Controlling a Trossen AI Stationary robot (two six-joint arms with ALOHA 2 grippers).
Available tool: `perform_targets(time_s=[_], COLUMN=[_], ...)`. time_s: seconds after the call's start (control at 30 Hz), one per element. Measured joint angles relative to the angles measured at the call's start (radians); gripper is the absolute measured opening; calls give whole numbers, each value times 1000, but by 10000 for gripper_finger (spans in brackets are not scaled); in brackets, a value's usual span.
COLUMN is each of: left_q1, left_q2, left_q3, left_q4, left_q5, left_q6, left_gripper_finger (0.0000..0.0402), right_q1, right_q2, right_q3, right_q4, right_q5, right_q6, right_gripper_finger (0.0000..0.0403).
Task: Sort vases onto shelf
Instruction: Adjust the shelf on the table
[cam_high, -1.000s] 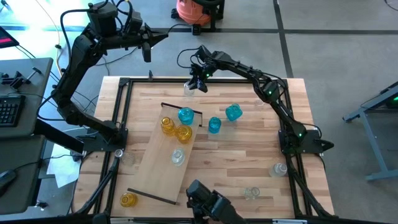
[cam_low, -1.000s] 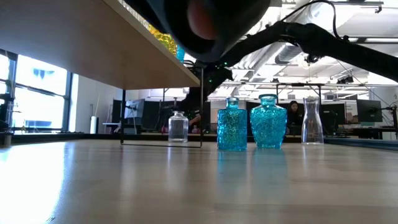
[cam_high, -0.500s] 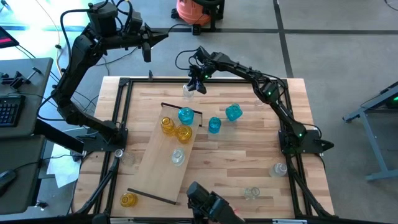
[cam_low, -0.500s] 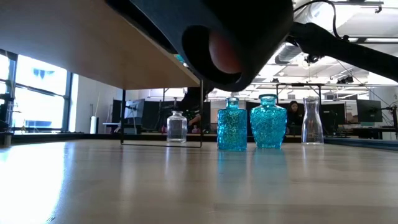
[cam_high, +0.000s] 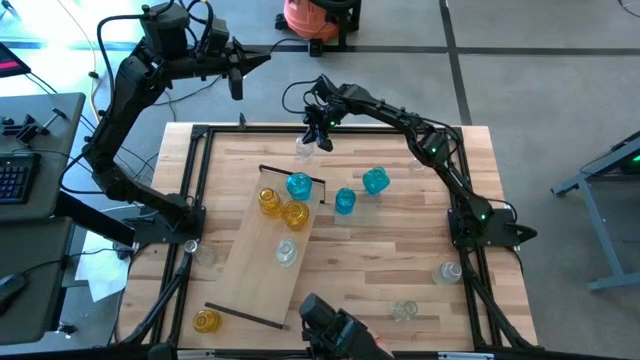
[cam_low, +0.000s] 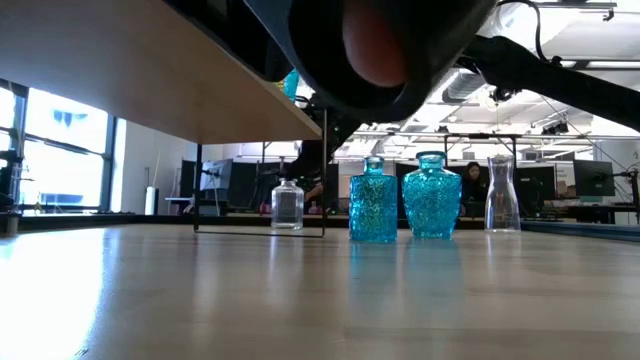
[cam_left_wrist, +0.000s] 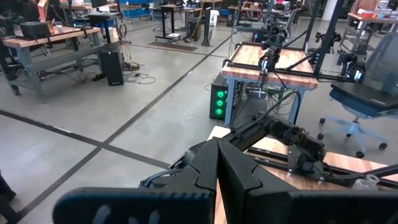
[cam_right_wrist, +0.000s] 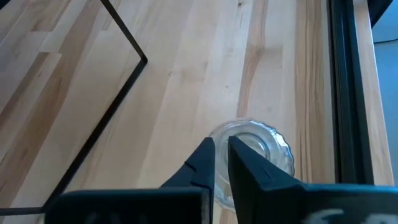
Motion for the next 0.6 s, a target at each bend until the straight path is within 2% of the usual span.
perform_targets(time_s=[0.2, 0.33, 0.6], left_q1=[0, 0, 0], left_q2=[0, 0, 0], left_q3=[0, 0, 0], left_q4=[0, 0, 0], left_q5=[0, 0, 0], left_q6=[0, 0, 0], left_gripper_finger=[0, 0, 0], right_q1=[0, 0, -18], right_q2=[-1, -3, -6], right_q3=[0, 2, 4], right_q4=[-25, -56, -144], right_q5=[7, 50, 43], right_q6=[-27, -42, -62], right_gripper_finger=[4, 5, 2])
